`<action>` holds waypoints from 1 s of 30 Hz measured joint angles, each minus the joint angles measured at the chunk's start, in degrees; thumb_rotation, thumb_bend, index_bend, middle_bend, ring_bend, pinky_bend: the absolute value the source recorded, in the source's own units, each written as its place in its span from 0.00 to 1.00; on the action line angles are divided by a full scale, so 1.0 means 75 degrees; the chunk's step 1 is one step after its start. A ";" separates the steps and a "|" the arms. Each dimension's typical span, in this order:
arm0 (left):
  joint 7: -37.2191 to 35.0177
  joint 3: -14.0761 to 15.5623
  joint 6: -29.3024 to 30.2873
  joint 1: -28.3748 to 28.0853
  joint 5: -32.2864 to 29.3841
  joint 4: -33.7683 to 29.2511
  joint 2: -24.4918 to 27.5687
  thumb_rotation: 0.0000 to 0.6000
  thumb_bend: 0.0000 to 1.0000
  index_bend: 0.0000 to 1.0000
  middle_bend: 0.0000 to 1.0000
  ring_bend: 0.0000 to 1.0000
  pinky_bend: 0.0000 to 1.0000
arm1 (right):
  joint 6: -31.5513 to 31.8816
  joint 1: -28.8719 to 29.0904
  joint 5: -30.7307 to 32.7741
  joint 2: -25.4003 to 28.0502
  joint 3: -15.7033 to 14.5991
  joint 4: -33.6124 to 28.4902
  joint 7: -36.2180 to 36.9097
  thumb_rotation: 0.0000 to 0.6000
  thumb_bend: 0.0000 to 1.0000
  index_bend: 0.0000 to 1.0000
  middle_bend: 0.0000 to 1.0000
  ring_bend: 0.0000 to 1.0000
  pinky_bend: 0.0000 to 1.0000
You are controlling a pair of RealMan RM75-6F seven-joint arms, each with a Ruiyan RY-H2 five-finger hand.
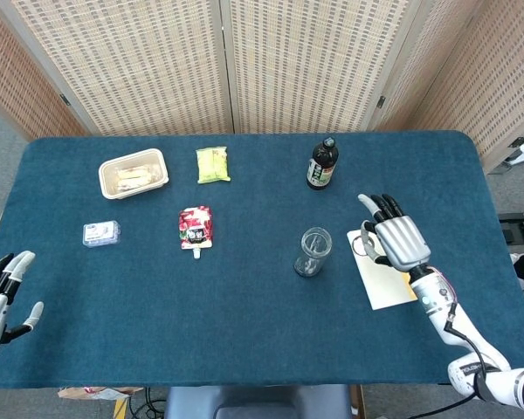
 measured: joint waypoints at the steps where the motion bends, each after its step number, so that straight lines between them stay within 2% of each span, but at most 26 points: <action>1: -0.0006 -0.0003 0.0001 0.0002 -0.0007 -0.0002 0.0001 1.00 0.35 0.00 0.09 0.00 0.10 | 0.0022 0.0016 0.0028 0.0104 0.0050 -0.0214 -0.0091 1.00 0.41 0.58 0.06 0.00 0.00; 6: -0.0082 -0.0017 0.0015 0.0011 -0.0029 -0.0012 0.0023 1.00 0.35 0.00 0.09 0.00 0.10 | 0.0049 0.0210 0.0331 0.0574 0.0387 -0.1188 -0.0692 1.00 0.41 0.58 0.06 0.00 0.00; 12: -0.0214 -0.0051 0.0060 0.0033 -0.0077 -0.0001 0.0057 1.00 0.35 0.00 0.09 0.00 0.10 | 0.0025 0.0496 0.0665 0.0744 0.0658 -0.1721 -0.1213 1.00 0.41 0.58 0.07 0.00 0.00; 30: -0.0635 -0.0069 0.0386 0.0196 -0.0003 -0.0020 0.0243 1.00 0.35 0.00 0.09 0.00 0.10 | -0.0157 0.1147 0.1222 0.0240 0.0689 -0.1865 -0.2014 1.00 0.41 0.58 0.07 0.00 0.00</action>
